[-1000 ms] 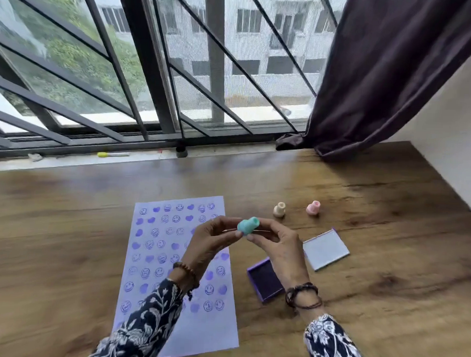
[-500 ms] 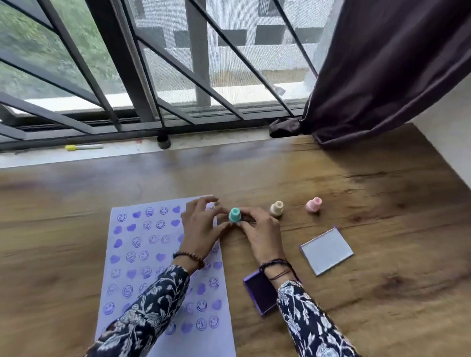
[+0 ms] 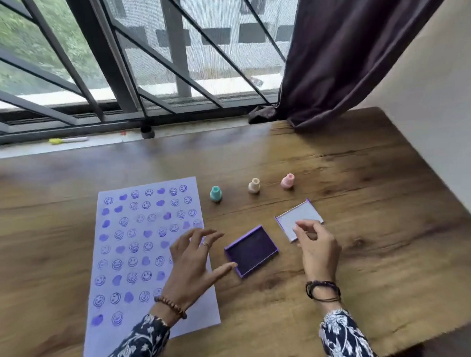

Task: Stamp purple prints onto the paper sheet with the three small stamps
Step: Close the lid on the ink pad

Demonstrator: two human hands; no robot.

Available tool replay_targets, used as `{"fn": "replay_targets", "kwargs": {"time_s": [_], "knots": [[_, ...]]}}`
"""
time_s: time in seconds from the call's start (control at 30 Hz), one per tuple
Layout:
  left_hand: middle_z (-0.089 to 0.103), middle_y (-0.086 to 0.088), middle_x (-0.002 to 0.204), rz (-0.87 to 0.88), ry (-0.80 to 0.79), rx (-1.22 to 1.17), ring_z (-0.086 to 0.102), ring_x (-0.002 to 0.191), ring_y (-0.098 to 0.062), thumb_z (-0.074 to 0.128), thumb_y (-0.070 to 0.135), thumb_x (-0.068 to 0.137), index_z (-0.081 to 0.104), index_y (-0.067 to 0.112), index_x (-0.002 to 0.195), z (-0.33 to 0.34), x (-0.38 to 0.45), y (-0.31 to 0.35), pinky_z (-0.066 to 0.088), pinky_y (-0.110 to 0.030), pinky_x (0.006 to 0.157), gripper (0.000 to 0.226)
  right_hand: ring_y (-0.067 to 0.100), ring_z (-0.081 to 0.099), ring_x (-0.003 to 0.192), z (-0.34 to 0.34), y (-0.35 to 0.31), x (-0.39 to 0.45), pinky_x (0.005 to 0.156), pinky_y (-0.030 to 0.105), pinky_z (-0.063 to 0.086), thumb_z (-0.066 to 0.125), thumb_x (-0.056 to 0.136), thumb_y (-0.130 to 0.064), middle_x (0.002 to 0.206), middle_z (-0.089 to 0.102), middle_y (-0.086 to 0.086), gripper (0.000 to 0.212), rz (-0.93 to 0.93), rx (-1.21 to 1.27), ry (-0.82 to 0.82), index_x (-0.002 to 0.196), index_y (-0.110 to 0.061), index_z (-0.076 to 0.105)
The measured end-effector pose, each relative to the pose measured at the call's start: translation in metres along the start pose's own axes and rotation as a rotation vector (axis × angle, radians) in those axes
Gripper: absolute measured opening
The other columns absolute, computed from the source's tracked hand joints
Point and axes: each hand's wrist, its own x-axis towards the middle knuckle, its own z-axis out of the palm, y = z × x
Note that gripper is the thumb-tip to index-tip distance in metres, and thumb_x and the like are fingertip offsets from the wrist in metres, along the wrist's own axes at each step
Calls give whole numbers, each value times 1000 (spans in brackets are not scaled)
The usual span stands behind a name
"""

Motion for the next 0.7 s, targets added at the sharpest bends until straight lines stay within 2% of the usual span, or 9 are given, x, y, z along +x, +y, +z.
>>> {"fn": "replay_targets", "kwargs": {"time_s": [0.07, 0.13, 0.27, 0.33, 0.47, 0.53, 0.63, 0.7], "knots": [[49, 8, 123, -13, -79, 11, 32, 120, -14, 50, 74, 60, 47, 31, 124, 5, -10, 3, 24, -37, 99, 77, 26, 62, 73, -9, 13, 4, 72, 49, 55, 65, 78, -2, 87, 70, 15, 13, 69, 48, 26, 88, -9, 65], [44, 9, 129, -13, -117, 60, 28, 126, -15, 59, 71, 58, 41, 32, 129, 10, -15, 3, 17, -36, 101, 83, 32, 63, 76, -12, 21, 10, 73, 49, 54, 66, 76, -3, 88, 68, 16, 22, 121, 60, 62, 97, -7, 60], [45, 10, 130, -15, -84, 97, 23, 131, -14, 68, 58, 63, 43, 30, 127, 19, -18, 0, 8, -28, 94, 74, 42, 65, 82, -9, 27, 24, 77, 54, 53, 67, 76, -11, 88, 70, 16, 39, 170, 26, 46, 113, -4, 57], [47, 11, 129, -25, -56, 113, 24, 131, -14, 67, 55, 66, 45, 31, 124, 20, -17, 1, 8, -29, 95, 67, 44, 64, 85, -8, 29, 30, 77, 56, 52, 67, 76, -11, 89, 70, 19, 32, 170, 20, 27, 107, -5, 62], [48, 11, 127, -31, -31, 161, 25, 131, -14, 64, 53, 72, 46, 32, 121, 24, -14, 1, 7, -30, 97, 57, 43, 62, 86, -8, 26, 30, 78, 58, 52, 66, 73, -6, 93, 66, 21, 10, 155, -9, -3, 82, -9, 69], [50, 10, 125, -34, -23, 161, 27, 130, -15, 64, 52, 72, 48, 31, 120, 25, -14, 3, 8, -32, 97, 55, 41, 62, 87, -8, 23, 27, 80, 55, 52, 65, 74, -5, 95, 66, 21, 9, 125, -24, -3, 81, -8, 68], [51, 8, 123, -40, -25, 165, 28, 130, -16, 65, 52, 71, 49, 30, 120, 26, -14, 4, 12, -37, 100, 56, 36, 59, 98, -6, 15, 26, 85, 42, 47, 62, 76, -6, 99, 69, 19, 15, 107, -71, 20, 90, -4, 65], [51, 8, 123, -40, -26, 167, 28, 130, -16, 65, 52, 71, 49, 30, 120, 26, -14, 4, 13, -37, 100, 55, 35, 57, 102, -5, 11, 27, 83, 39, 44, 62, 77, -8, 103, 67, 20, 16, 100, -161, 11, 92, -4, 66]]}}
